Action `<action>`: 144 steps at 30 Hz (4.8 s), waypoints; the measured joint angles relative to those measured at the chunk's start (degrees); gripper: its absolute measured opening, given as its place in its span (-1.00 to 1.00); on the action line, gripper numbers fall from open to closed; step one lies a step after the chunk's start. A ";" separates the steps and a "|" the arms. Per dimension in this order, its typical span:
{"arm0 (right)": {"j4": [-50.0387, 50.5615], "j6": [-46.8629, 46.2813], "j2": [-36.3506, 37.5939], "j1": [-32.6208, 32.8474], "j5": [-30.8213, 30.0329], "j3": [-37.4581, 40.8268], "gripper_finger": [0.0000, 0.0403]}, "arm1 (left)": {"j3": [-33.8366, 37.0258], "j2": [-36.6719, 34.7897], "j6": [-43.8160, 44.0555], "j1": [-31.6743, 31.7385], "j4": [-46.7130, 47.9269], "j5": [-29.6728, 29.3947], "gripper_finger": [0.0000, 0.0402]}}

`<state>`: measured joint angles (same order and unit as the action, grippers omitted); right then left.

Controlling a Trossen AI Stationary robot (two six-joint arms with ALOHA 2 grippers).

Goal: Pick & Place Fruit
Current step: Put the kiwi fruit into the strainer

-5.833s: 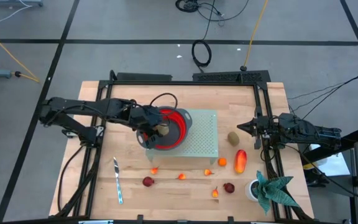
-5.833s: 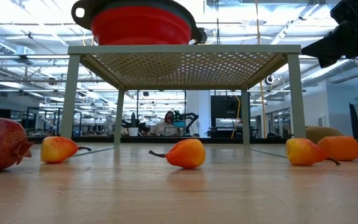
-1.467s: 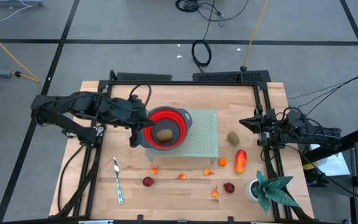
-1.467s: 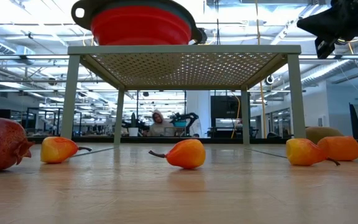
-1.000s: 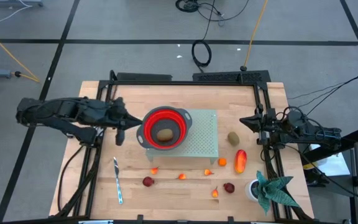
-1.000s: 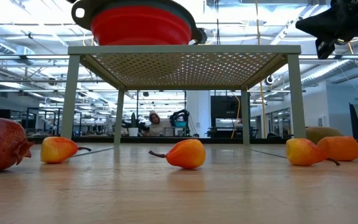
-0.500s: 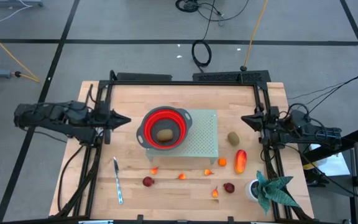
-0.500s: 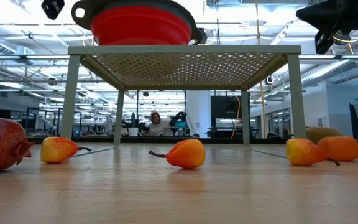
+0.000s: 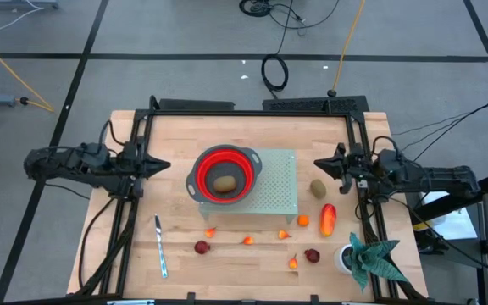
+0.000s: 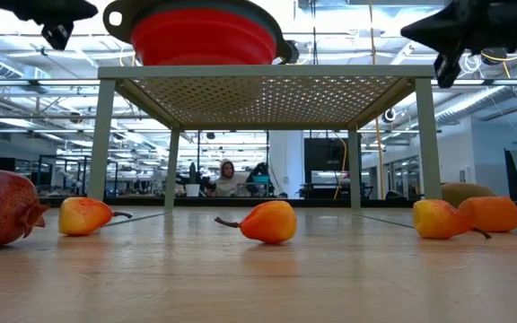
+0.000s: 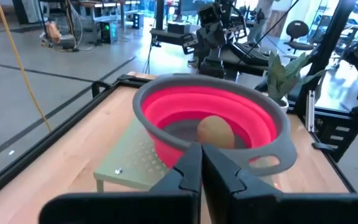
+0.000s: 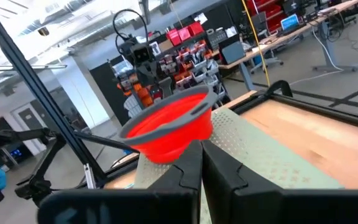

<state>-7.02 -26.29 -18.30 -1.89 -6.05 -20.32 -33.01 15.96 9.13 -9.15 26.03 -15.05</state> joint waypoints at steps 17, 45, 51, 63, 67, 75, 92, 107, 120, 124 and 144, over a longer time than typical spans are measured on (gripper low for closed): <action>20.09 1.82 -19.23 0.00 -0.13 -21.86 -1.00 | 9.09 -14.93 0.43 0.00 -0.90 1.99 -0.96; 78.68 -21.04 -47.53 -0.02 6.04 -47.47 -1.00 | 9.57 -15.60 -2.91 0.00 -0.58 4.58 -0.96; 79.29 -20.01 -50.05 -0.04 6.15 -47.47 -1.00 | 9.54 -15.60 -2.41 0.00 -0.58 4.65 -0.92; 79.29 -18.58 -50.56 -0.04 4.25 -47.45 -0.82 | 9.54 -15.60 -0.42 0.00 -0.63 6.20 -0.92; 79.29 -17.93 -50.56 -0.04 3.38 -47.45 -0.63 | 9.54 -15.60 -0.21 0.00 -0.63 6.23 -0.90; 79.04 -19.92 -50.54 -0.06 3.05 -46.44 -0.24 | 9.54 -15.60 -0.07 0.00 -0.63 6.23 -0.89; 72.36 -27.41 -50.56 -0.74 3.35 -32.53 0.40 | 9.52 -15.60 0.52 0.00 -0.87 6.21 -0.89; 62.01 -27.07 -50.54 -5.65 4.86 -24.24 0.51 | 9.50 -15.58 1.79 0.00 -2.29 6.18 -0.89; 51.71 -29.85 -50.54 -6.33 6.32 -16.91 0.50 | 9.50 -15.59 2.16 0.00 -2.31 6.16 -0.89; 50.34 -30.31 -50.54 -6.33 6.82 -15.29 0.50 | 9.50 -15.58 2.58 0.00 -2.33 6.16 -0.89; 50.44 -31.56 -50.50 -6.31 7.85 -15.24 0.11 | 9.50 -15.60 3.18 0.00 -2.35 6.14 -0.89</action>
<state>43.41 -57.84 -68.79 -8.21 1.80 -35.55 -23.51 0.36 12.30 -9.15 23.68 -8.91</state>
